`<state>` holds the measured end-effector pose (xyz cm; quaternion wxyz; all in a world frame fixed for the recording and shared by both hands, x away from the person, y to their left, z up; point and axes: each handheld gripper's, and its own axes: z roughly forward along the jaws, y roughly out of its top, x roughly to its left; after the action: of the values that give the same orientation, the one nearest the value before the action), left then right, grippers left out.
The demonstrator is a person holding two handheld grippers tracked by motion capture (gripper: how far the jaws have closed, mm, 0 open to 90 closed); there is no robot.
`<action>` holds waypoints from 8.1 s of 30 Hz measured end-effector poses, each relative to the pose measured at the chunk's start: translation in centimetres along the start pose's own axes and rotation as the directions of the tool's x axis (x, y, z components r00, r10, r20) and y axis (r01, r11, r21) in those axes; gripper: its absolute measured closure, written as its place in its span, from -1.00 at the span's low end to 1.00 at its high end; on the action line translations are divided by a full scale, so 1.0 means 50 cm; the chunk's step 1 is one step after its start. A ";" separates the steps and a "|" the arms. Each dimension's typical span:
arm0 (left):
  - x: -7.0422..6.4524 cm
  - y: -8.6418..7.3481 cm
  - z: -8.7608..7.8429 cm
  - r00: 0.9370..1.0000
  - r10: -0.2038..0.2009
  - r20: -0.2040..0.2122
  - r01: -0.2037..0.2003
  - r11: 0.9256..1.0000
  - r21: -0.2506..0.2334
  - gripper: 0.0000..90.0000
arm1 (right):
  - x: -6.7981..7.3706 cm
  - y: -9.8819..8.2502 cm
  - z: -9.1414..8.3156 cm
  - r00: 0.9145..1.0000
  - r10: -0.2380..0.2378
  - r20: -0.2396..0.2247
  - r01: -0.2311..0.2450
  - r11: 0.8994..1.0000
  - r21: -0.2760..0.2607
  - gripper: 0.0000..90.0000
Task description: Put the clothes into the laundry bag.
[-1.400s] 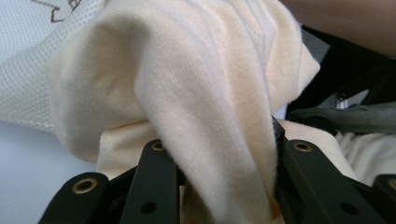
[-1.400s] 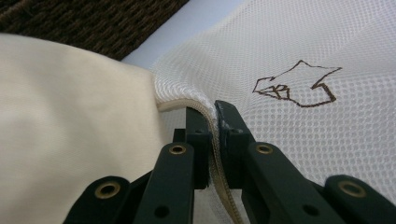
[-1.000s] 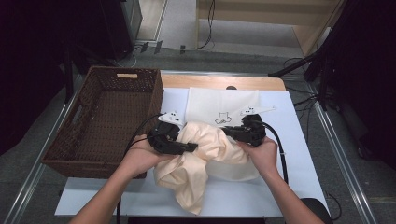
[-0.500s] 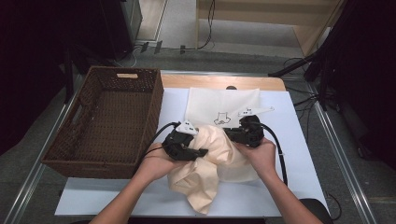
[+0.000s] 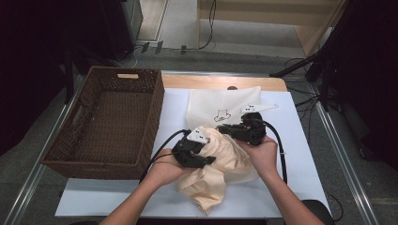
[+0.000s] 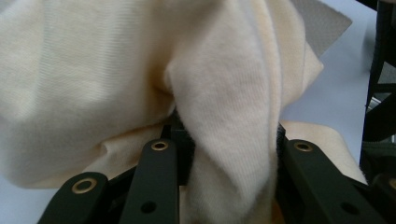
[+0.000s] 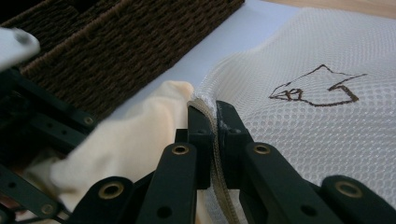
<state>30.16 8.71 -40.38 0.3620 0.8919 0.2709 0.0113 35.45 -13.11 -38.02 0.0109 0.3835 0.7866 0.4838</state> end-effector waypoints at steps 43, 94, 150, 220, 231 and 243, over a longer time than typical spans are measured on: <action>0.039 0.020 0.074 0.991 -0.135 -0.013 0.135 0.991 -0.019 0.50 | 0.022 0.003 -0.006 1.000 0.003 -0.024 -0.003 1.000 0.001 0.94; 0.078 -0.007 0.015 0.981 -0.180 -0.068 0.173 0.979 -0.104 1.00 | -0.028 -0.017 -0.002 1.000 0.009 0.007 -0.009 0.999 0.049 0.93; 0.044 0.075 0.109 0.989 -0.145 0.016 0.146 0.986 -0.084 1.00 | -0.047 -0.049 -0.058 1.000 0.024 0.001 -0.024 0.999 0.040 0.95; 0.047 0.063 0.112 0.992 -0.119 0.031 0.122 0.984 -0.131 1.00 | -0.056 -0.043 -0.044 0.999 0.051 -0.003 -0.051 0.998 0.045 0.94; 0.052 0.090 0.118 0.989 -0.145 0.004 0.145 0.981 -0.131 1.00 | -0.038 -0.038 -0.051 0.999 0.014 -0.036 -0.012 0.999 0.040 0.94; 0.074 0.073 0.057 0.982 -0.173 0.075 0.180 0.979 -0.094 0.93 | -0.042 -0.053 -0.074 1.000 -0.007 0.022 0.006 0.999 0.049 0.93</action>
<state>35.64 6.57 -40.75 0.4148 0.8448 0.3361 -0.0368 33.94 -17.82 -38.86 0.0118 0.3866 0.7992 0.4601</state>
